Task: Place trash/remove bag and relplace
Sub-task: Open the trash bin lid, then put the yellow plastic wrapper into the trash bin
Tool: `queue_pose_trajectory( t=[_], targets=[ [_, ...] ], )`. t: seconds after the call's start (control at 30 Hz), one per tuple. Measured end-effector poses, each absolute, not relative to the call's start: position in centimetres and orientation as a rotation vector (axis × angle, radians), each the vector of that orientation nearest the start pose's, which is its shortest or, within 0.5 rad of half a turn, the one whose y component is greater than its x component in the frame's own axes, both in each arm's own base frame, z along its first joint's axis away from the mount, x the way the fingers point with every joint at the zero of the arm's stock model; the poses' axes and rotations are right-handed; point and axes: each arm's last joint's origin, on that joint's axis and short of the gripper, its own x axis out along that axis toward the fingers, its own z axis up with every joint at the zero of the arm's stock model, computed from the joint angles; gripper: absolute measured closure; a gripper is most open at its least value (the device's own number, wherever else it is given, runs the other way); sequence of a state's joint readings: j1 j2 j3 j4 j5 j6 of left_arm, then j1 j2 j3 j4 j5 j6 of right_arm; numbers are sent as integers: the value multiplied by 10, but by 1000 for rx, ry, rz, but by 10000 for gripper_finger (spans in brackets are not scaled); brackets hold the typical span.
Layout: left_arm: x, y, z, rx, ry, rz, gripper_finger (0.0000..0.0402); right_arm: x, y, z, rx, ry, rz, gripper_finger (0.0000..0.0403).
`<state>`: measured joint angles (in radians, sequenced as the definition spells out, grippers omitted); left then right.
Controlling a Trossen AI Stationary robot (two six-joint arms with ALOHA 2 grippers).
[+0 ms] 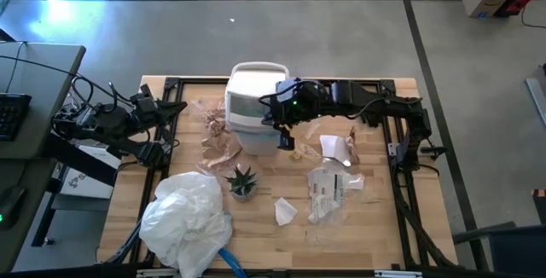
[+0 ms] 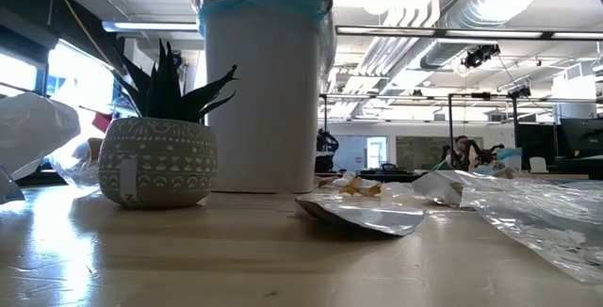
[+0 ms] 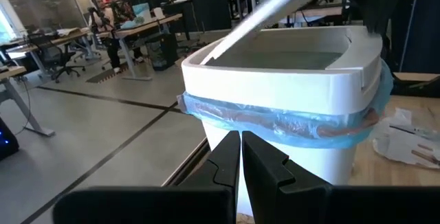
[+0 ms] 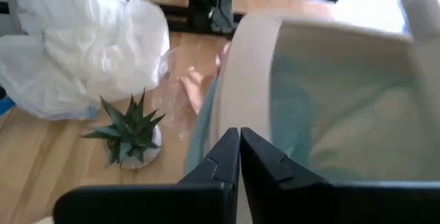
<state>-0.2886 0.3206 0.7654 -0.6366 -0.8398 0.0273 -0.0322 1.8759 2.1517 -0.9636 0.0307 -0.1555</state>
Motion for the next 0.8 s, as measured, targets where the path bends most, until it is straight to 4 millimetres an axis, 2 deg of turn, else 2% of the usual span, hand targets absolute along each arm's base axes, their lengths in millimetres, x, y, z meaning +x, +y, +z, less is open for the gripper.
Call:
queue_pose_trajectory(
  t=[0.3, 0.47, 0.57, 0.67, 0.73, 0.8],
  targets=[
    [55, 6, 330, 127, 170, 538, 401, 369, -16, 470, -263, 590, -93, 403],
    [55, 6, 330, 110, 167, 535, 401, 339, -17, 481, -276, 638, -165, 403],
    [55, 5, 329, 103, 170, 511, 401, 313, -18, 479, -205, 779, -233, 403],
    [55, 5, 328, 100, 179, 495, 401, 293, -15, 465, -76, 971, -292, 403],
    [55, 5, 327, 99, 191, 494, 401, 296, -12, 450, -29, 1043, -367, 403],
    [54, 5, 325, 93, 203, 494, 401, 301, -5, 428, -11, 1102, -351, 403]
  ],
)
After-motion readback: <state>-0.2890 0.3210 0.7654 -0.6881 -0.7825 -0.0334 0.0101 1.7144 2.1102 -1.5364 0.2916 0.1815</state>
